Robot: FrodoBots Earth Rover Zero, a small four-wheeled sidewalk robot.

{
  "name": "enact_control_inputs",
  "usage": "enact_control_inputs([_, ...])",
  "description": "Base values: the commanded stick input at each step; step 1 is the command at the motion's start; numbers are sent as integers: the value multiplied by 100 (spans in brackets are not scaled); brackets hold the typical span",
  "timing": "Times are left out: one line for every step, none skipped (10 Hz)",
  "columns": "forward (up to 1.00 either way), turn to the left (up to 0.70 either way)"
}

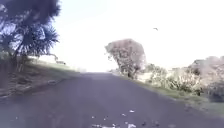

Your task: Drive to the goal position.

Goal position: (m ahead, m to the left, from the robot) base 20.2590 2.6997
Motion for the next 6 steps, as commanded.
enact_control_inputs([100, 0])
enact_control_inputs([100, 0])
enact_control_inputs([100, 0])
enact_control_inputs([100, 0])
enact_control_inputs([100, 0])
enact_control_inputs([100, 0])
